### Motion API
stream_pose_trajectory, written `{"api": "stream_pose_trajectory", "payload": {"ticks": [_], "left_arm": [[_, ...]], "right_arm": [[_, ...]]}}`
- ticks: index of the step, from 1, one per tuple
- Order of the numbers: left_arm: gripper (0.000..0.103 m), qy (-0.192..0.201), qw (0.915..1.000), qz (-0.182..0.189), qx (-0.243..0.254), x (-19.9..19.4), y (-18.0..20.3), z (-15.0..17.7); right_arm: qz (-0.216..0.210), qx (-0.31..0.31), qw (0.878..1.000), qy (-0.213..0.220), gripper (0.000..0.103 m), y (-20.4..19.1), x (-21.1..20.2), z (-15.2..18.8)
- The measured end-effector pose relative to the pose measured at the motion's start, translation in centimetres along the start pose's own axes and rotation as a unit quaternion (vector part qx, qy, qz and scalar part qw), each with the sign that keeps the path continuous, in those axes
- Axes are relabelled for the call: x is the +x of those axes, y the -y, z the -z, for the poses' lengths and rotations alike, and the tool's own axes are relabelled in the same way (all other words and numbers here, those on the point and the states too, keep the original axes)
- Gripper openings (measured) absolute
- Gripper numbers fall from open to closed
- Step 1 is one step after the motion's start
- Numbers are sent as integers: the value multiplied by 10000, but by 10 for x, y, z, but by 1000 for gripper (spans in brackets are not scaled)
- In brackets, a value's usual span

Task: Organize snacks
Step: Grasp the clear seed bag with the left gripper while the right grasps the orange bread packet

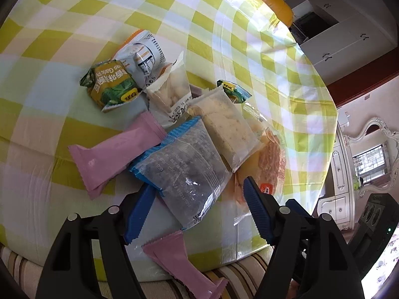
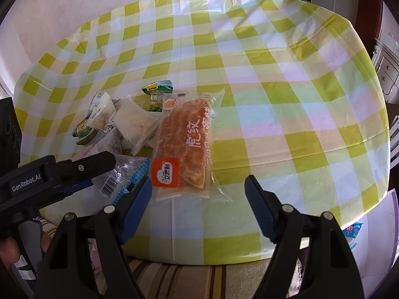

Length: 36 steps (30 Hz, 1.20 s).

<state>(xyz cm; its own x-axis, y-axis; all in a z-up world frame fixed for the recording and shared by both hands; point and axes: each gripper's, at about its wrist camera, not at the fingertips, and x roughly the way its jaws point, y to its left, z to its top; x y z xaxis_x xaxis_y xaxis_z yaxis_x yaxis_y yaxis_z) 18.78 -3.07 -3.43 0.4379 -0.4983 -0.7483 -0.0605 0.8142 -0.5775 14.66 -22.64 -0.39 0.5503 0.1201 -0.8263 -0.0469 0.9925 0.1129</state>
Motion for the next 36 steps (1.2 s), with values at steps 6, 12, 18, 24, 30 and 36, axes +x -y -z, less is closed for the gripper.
{"api": "stream_pose_trajectory", "payload": {"ticks": [6, 12, 18, 24, 30, 36], "left_arm": [[70, 138, 9984, -533, 112, 6, 4, -12], [66, 239, 9932, -1060, 410, 10, 7, -17], [56, 332, 9918, -1140, 484, 9, 4, -18], [52, 496, 9920, -1102, 375, 0, -2, -13], [51, 635, 9910, -1105, 403, -11, 0, -3], [51, 838, 9899, -1074, 384, -22, 1, 2]], "right_arm": [[46, 14, 10000, 22, 76, -7, 7, -9], [147, 68, 9999, 51, 76, -13, 18, -19], [346, -17, 9994, -99, 76, -19, 33, -24], [422, 25, 9990, -146, 76, -16, 42, -28], [351, -67, 9993, -128, 49, -20, 43, -28], [288, 37, 9996, 24, 46, -15, 32, -25]]}}
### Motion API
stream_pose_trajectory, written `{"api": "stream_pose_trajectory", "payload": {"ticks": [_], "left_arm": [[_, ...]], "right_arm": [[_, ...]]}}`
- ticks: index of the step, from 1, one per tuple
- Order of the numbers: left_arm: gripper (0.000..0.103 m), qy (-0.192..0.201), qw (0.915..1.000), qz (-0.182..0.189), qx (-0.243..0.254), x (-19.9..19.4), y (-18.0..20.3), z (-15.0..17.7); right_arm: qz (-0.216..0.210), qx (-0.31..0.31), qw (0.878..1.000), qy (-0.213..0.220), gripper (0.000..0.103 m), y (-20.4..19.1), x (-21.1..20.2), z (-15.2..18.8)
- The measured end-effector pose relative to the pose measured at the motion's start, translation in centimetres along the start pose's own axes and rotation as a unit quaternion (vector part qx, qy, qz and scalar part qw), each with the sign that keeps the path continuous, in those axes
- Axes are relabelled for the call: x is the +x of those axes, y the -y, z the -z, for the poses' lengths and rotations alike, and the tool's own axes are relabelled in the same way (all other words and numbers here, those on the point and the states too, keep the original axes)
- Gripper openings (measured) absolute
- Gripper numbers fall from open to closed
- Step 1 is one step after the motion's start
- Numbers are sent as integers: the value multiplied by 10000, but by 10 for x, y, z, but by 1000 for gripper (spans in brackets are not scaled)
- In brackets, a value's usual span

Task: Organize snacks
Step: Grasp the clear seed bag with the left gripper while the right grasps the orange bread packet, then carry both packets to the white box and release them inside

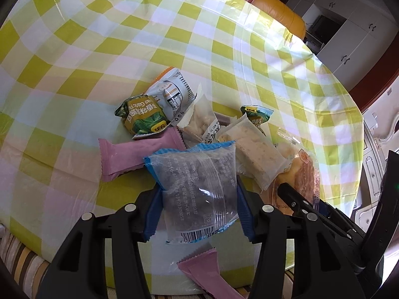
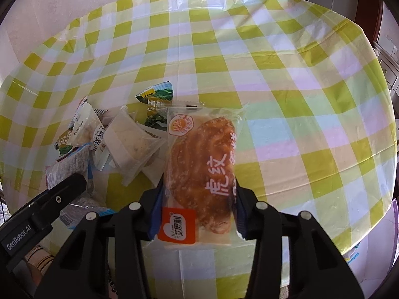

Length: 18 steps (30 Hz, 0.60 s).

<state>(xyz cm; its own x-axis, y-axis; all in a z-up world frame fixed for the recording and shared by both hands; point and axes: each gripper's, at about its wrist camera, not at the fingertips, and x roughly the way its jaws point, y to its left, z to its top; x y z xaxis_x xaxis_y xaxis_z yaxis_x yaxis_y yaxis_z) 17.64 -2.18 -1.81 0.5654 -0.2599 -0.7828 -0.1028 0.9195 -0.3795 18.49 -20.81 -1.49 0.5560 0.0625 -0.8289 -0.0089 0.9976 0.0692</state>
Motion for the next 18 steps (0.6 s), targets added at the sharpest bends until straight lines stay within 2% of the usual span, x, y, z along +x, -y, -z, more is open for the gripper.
{"api": "stream_pose_trajectory", "payload": {"ticks": [9, 18], "left_arm": [[51, 233, 9995, 67, 186, -18, 12, 8], [50, 286, 9977, 298, 537, -33, 39, 23]], "right_arm": [[22, 167, 9995, 260, 46, 14, -27, 6], [154, 389, 9987, 285, 45, 41, -50, 23]]}}
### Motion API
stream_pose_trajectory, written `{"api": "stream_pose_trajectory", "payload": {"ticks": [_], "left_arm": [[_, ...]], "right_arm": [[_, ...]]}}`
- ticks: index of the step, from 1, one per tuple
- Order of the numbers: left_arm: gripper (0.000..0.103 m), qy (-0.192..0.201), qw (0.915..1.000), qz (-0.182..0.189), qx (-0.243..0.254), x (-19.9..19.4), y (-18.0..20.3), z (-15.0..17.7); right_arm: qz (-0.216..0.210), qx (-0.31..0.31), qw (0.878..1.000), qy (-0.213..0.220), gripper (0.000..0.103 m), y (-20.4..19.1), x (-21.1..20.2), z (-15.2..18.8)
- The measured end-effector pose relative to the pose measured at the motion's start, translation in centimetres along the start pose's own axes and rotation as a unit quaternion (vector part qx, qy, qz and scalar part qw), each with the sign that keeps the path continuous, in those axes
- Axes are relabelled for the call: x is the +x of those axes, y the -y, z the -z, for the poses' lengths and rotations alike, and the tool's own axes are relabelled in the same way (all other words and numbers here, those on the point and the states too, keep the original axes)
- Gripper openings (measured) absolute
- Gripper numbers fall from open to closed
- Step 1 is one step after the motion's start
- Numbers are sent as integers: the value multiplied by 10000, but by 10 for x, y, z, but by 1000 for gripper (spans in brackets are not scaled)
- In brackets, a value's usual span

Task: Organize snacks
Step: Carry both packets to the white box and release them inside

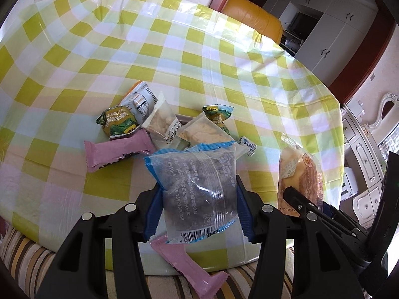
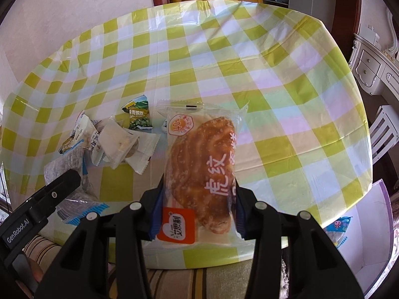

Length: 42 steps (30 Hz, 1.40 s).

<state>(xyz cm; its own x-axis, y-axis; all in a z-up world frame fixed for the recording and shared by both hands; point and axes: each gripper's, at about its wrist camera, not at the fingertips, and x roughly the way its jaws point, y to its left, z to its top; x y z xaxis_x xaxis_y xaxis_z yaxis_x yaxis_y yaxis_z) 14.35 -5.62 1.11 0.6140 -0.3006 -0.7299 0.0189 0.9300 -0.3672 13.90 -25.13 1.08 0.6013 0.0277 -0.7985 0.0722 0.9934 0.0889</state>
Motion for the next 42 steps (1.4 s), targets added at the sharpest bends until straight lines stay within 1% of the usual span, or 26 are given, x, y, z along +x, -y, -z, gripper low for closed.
{"api": "stream_pose_trajectory", "payload": {"ticks": [11, 16, 20, 31, 35, 42], "left_arm": [[50, -157, 9972, 373, 624, -5, 55, 21], [50, -299, 9939, 565, 903, -3, 82, 31], [50, -465, 9892, 763, 1163, 1, 108, 42], [50, -889, 9720, 1145, 1848, 18, 176, 73], [50, -1065, 9636, 1288, 2086, 26, 201, 84], [51, -1445, 9463, 1515, 2463, 44, 241, 105]], "right_arm": [[195, 273, 9994, 76, 45, 46, -25, 13], [313, 459, 9984, 90, 45, 71, -34, 20], [417, 624, 9971, 84, 45, 93, -39, 27], [777, 1175, 9900, 37, 45, 163, -49, 52], [953, 1399, 9856, 8, 45, 191, -52, 63], [1213, 1738, 9772, -92, 45, 231, -51, 82]]}}
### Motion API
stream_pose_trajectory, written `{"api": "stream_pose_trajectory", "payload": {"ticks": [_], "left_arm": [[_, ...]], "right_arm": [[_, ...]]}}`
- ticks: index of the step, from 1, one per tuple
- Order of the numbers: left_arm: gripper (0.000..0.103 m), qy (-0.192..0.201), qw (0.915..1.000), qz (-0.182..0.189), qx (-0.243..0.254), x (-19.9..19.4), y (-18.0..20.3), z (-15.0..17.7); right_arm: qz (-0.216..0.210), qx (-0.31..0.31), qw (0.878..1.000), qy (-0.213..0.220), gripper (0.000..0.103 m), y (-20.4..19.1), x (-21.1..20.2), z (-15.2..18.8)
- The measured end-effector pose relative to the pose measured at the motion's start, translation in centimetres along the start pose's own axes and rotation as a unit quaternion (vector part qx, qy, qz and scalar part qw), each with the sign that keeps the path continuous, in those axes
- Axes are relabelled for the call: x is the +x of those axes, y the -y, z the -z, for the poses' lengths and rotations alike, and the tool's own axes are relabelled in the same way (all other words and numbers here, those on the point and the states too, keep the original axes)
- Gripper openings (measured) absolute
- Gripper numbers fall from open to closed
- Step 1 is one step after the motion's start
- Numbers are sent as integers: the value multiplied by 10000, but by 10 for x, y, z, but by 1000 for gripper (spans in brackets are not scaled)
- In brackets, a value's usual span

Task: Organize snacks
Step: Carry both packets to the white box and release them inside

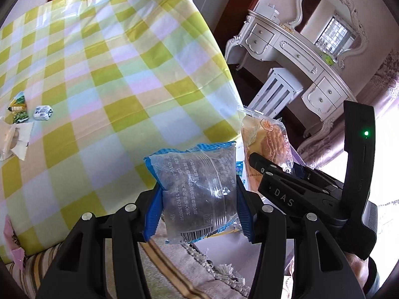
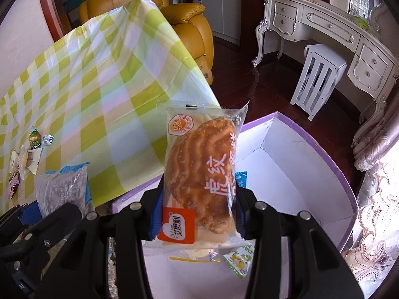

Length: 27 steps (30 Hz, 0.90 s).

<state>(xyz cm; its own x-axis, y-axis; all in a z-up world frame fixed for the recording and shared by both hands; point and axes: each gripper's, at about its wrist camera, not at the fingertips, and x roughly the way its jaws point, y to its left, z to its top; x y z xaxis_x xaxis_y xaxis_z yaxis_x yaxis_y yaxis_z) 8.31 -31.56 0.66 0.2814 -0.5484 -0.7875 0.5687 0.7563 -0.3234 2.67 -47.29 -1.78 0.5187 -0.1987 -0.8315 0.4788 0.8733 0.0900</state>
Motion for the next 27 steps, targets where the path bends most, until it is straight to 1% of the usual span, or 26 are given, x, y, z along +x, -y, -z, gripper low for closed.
{"api": "stream_pose_trajectory", "payload": {"ticks": [7, 11, 19, 22, 23, 24, 25, 27], "left_arm": [[50, -361, 9989, 161, 247, 25, 22, -2], [51, -480, 9979, 222, 377, 34, 31, -2], [51, -646, 9959, 314, 548, 45, 41, -2], [52, -695, 9952, 389, 564, 46, 41, -2], [58, -696, 9953, 390, 542, 47, 41, -2], [69, -668, 9957, 384, 515, 46, 39, -3], [72, -621, 9961, 397, 493, 44, 39, -4], [73, -571, 9964, 402, 487, 41, 38, -4]], "right_arm": [[210, 246, 9994, -86, 45, 29, 9, 5], [311, 366, 9988, -119, 45, 42, 13, 6], [438, 477, 9977, -215, 45, 51, 19, 9], [487, 526, 9970, -285, 47, 53, 22, 10], [521, 556, 9967, -292, 49, 53, 23, 10], [553, 580, 9964, -277, 52, 54, 22, 10], [573, 594, 9963, -235, 57, 54, 21, 9], [597, 573, 9964, -181, 60, 52, 18, 7]]}}
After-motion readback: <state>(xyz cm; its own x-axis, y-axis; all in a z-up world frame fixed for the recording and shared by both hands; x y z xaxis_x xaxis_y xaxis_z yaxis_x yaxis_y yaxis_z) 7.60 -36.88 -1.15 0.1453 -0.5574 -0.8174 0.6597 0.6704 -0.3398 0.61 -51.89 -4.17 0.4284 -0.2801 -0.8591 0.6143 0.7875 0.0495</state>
